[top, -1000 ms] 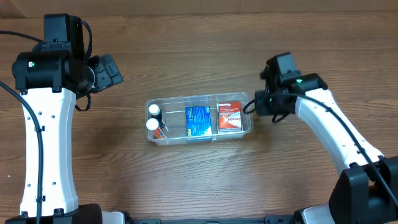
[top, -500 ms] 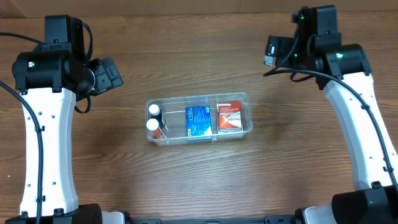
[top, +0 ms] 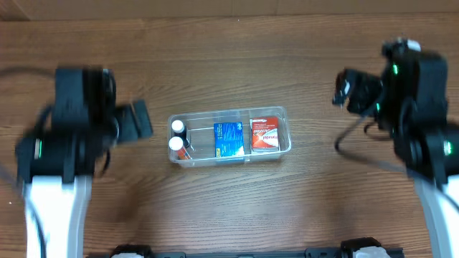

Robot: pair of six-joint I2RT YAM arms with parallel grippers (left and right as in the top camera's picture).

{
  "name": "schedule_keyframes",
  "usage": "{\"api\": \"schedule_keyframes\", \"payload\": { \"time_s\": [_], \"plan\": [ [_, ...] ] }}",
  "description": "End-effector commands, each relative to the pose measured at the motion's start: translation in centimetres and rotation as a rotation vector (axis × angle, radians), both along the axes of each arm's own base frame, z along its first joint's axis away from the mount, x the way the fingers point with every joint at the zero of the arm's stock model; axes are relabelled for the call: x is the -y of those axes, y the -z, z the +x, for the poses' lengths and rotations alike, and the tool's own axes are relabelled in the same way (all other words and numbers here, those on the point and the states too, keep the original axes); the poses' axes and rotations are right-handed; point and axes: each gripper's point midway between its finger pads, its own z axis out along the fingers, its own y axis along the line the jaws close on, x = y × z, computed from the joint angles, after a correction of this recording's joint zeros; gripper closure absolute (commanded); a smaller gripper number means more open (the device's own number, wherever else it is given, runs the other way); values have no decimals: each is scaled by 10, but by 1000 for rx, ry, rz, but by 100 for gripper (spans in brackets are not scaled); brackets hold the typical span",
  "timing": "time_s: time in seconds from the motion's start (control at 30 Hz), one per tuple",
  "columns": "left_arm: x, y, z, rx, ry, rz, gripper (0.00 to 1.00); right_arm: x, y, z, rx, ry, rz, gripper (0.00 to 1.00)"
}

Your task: Pack container

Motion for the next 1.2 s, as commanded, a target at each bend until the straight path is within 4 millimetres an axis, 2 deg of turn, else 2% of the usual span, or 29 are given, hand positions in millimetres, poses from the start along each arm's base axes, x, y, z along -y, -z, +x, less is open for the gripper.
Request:
{"api": "schedule_keyframes", "payload": {
  "time_s": [0.0,0.13,0.3,0.5,0.93,1.03,1.17],
  "plan": [
    [-2,12,-38,114,15,12,0,7,23,-33,26,31,12,0],
    [-1,37,-72,181,-48,-55,0,12,51,-73,54,31,15,0],
    [0,56,-92,163,-114,-122,0,17,70,-109,22,31,11,0],
    [-1,68,-105,92,-118,-114,0,18,79,-116,-25,31,5,0],
    [-1,69,-106,86,-119,-114,0,18,81,-117,-35,28,-5,0],
    [-1,69,-106,86,-119,-114,0,17,69,-115,28,6,-16,0],
    [-1,68,-106,86,-119,-114,0,13,41,-116,186,-109,-116,0]
  ]
}}
